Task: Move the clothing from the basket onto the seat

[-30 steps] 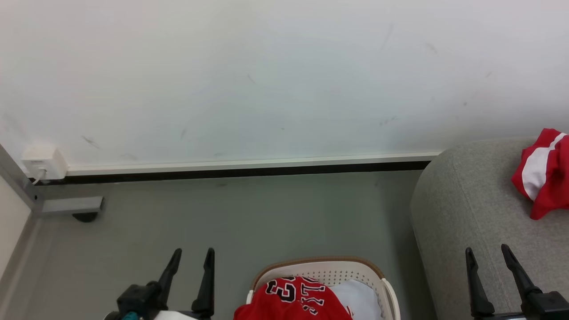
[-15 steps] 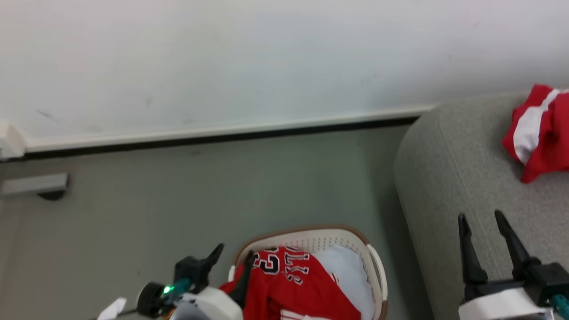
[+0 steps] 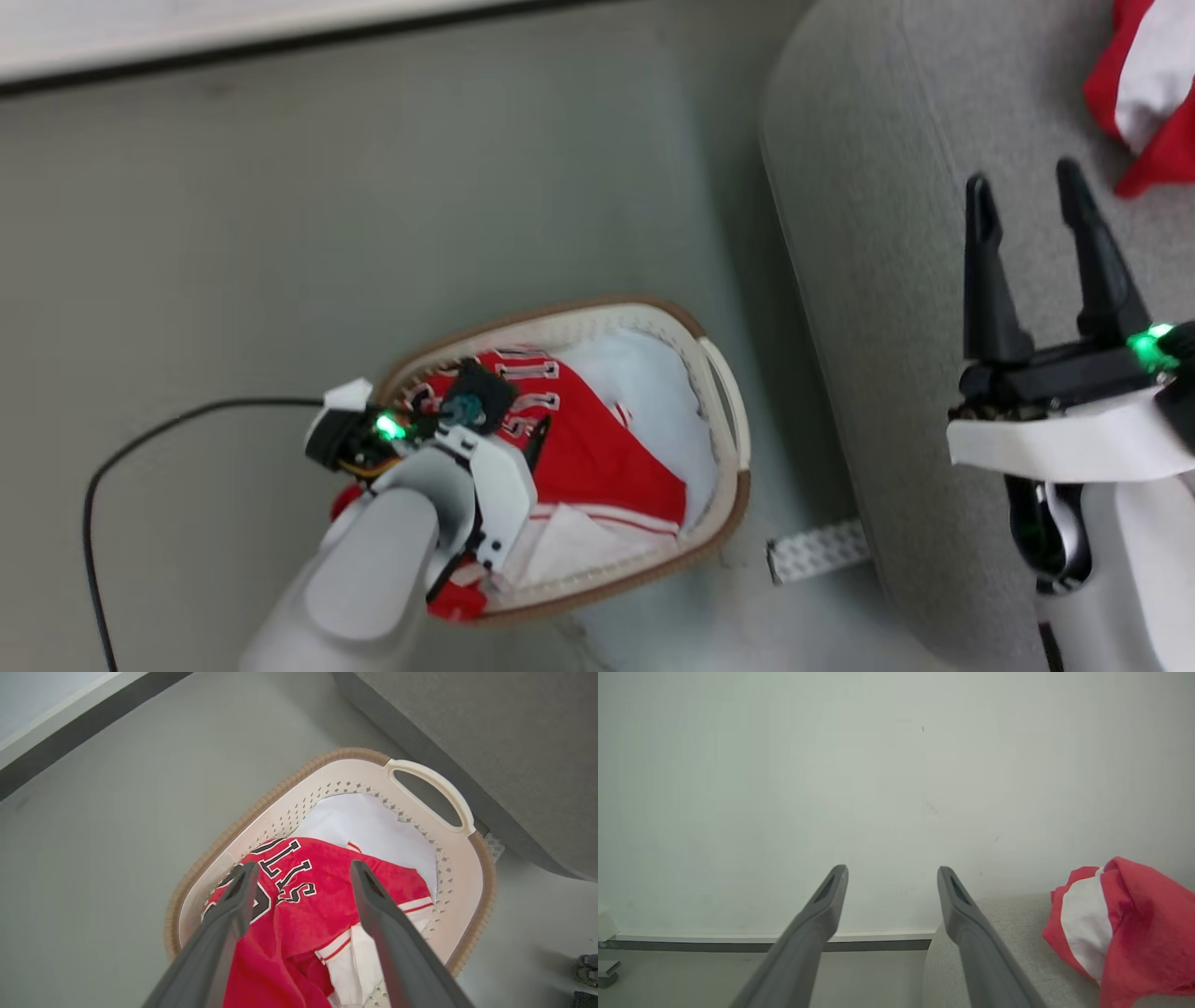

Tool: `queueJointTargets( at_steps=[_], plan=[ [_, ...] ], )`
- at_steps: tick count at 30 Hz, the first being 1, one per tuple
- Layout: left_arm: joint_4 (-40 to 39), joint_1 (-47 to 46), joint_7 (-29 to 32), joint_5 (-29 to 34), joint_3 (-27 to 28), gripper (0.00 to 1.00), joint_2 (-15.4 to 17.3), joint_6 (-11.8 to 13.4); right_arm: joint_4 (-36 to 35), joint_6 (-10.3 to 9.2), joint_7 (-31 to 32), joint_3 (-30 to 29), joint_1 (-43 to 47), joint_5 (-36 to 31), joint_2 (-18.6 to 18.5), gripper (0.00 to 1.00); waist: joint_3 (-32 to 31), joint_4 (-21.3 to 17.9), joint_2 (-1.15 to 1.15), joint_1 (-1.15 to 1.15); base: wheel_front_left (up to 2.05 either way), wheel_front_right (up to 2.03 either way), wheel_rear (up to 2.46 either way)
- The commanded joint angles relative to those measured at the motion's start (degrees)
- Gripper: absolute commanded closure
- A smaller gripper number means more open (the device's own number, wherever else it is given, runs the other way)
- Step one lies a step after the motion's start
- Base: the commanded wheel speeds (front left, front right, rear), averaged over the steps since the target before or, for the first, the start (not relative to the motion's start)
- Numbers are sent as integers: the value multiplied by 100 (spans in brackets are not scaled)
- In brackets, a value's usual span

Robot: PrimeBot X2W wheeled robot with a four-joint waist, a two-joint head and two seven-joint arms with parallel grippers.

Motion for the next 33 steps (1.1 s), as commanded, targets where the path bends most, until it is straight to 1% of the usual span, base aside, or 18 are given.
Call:
queueJointTargets(
  at_steps=[1, 8, 12, 17, 19, 23, 26, 27, 28, 33],
  plan=[
    [111, -248, 110, 98, -49, 0, 96, -26, -114, -12, 0, 16, -247, 153, 5, 0, 1135, -670, 0, -2, 0, 0, 0],
    [469, -965, 490, 340, -320, 0, 267, -28, -354, -12, -1, 46, -794, 474, 9, 0, 2073, -874, 0, -2, 0, 0, 0],
    [649, -1275, 706, 484, -392, 0, 402, 63, -434, -12, -1, 103, -1034, 678, 9, 0, 2416, -952, 0, -2, 0, 0, 0],
    [847, -1565, 1033, 584, -448, 0, 531, 200, -624, -12, -1, 162, -1242, 1005, 7, 0, 2705, -1074, 0, -2, 0, 0, 0],
    [888, -1622, 1091, 617, -469, 0, 563, 221, -659, -12, -1, 176, -1275, 1066, 7, 0, 2748, -1098, 0, -2, 0, 0, 0],
    [1074, -1776, 1335, 678, -517, 0, 638, 341, -796, -12, -1, 242, -1265, 1187, 6, 0, 2878, -1178, 0, -2, 0, 0, 0],
    [1174, -1823, 1376, 704, -554, 0, 652, 402, -822, -12, -1, 246, -1178, 1217, 5, 0, 2908, -1209, 0, -2, 0, 0, 0],
    [1200, -1838, 1373, 688, -556, 59, 648, 415, -812, -12, -1, 230, -1157, 1232, 6, 0, 2912, -1210, 0, -2, 0, 0, 0],
    [1214, -1849, 1338, 686, -570, 100, 647, 424, -796, -12, -1, 212, -1139, 1241, 5, 0, 2908, -1205, 0, -2, 0, 0, 0],
    [1244, -1748, 1141, 542, -578, 100, 539, 420, -648, -12, -1, 54, -1007, 1194, 3, 0, 2689, -1058, 0, -2, 0, 0, 0]
  ],
)
